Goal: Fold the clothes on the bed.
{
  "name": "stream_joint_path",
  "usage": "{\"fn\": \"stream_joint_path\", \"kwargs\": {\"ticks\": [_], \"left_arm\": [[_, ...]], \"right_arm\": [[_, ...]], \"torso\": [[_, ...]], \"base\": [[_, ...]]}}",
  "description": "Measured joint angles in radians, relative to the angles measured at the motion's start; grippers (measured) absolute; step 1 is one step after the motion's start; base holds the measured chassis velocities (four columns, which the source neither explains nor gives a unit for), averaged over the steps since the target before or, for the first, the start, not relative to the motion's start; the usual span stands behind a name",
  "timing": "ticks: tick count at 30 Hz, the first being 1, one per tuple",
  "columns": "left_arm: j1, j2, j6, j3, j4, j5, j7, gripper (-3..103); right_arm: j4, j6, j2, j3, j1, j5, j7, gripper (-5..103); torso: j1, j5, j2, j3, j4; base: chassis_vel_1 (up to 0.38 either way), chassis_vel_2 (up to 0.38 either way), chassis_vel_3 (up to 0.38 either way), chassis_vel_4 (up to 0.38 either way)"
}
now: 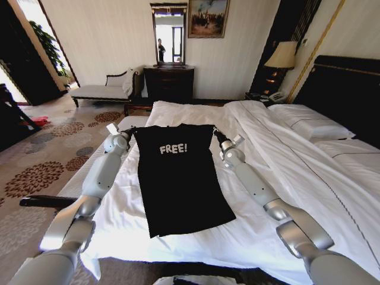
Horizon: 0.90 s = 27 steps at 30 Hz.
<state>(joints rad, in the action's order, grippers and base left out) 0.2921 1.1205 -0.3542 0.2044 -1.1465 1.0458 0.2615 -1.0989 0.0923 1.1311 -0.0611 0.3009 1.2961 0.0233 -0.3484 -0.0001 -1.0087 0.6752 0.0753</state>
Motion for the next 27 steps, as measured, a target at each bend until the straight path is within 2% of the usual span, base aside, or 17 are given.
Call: {"fn": "stream_joint_path", "kwargs": {"ticks": [6, 11, 15, 16, 17, 18, 21, 23, 25, 26, 27], "left_arm": [[-0.018, -0.009, 0.005, 0.007, 0.007, 0.025, -0.001, 2], [0.003, -0.012, 0.005, 0.008, -0.017, 0.028, 0.01, 2], [0.075, -0.014, 0.005, 0.013, -0.079, 0.024, 0.018, 2], [0.12, -0.019, 0.005, 0.019, -0.124, 0.024, 0.023, 2], [0.177, -0.03, 0.005, 0.025, -0.191, 0.026, 0.026, 2], [0.177, -0.03, 0.005, 0.025, -0.191, 0.026, 0.026, 2], [0.29, -0.074, 0.005, 0.041, -0.344, 0.061, 0.042, 2], [0.303, -0.081, 0.005, 0.042, -0.362, 0.068, 0.045, 2], [0.366, -0.122, 0.002, 0.04, -0.45, 0.095, 0.055, 2], [0.366, -0.122, 0.002, 0.04, -0.45, 0.095, 0.055, 2], [0.4, -0.146, -0.002, 0.041, -0.493, 0.109, 0.062, 2]], "right_arm": [[0.034, 0.006, 0.0, -0.033, -0.071, 0.001, -0.004, 0], [0.041, 0.006, 0.001, -0.049, -0.062, -0.024, -0.003, 0], [0.045, 0.006, 0.004, -0.049, -0.016, -0.045, 0.0, 0], [0.038, 0.006, -0.003, -0.044, 0.013, -0.052, 0.001, 0], [0.016, 0.005, -0.028, -0.04, 0.048, -0.053, 0.002, 0], [0.016, 0.005, -0.028, -0.04, 0.048, -0.053, 0.002, 0], [-0.085, 0.002, -0.114, -0.025, 0.149, -0.041, 0.02, 0], [-0.111, -0.001, -0.132, -0.016, 0.169, -0.035, 0.026, 0], [-0.24, -0.014, -0.207, 0.044, 0.275, -0.016, 0.058, 0], [-0.24, -0.014, -0.207, 0.044, 0.275, -0.016, 0.058, 0], [-0.287, -0.02, -0.236, 0.065, 0.322, -0.01, 0.074, 0]], "torso": [[0.0, 0.0002, 0.0, 0.0, -0.0002], [0.0, 0.0002, 0.0, 0.0, -0.0001], [0.0, 0.0003, 0.0, 0.0, 0.0], [0.0, 0.0002, 0.0, 0.0, -0.0001], [0.0, 0.0001, 0.0, 0.0, -0.0006], [0.0, 0.0001, 0.0, 0.0, -0.0006], [0.0, 0.0006, 0.0, 0.0, 0.0], [0.0, 0.0007, 0.0, 0.0, 0.0001], [0.001, 0.0001, 0.0, -0.001, 0.0008], [0.001, 0.0001, 0.0, -0.001, 0.0008], [0.001, 0.0001, 0.0, -0.001, 0.0011]], "base": [[0.0, 0.0, 0.0, 0.0], [0.0, 0.0, 0.0, 0.0], [0.0, 0.0, 0.0, 0.0], [0.0, 0.0, 0.0, 0.0], [0.0, 0.0, 0.0, 0.0], [0.0, 0.0, 0.0, 0.0], [0.0, 0.0, 0.0, 0.0], [0.0, 0.0, 0.0, 0.0], [0.0, 0.0, 0.0, 0.0], [0.0, 0.0, 0.0, 0.0], [0.0, 0.0, 0.0, 0.0]]}}
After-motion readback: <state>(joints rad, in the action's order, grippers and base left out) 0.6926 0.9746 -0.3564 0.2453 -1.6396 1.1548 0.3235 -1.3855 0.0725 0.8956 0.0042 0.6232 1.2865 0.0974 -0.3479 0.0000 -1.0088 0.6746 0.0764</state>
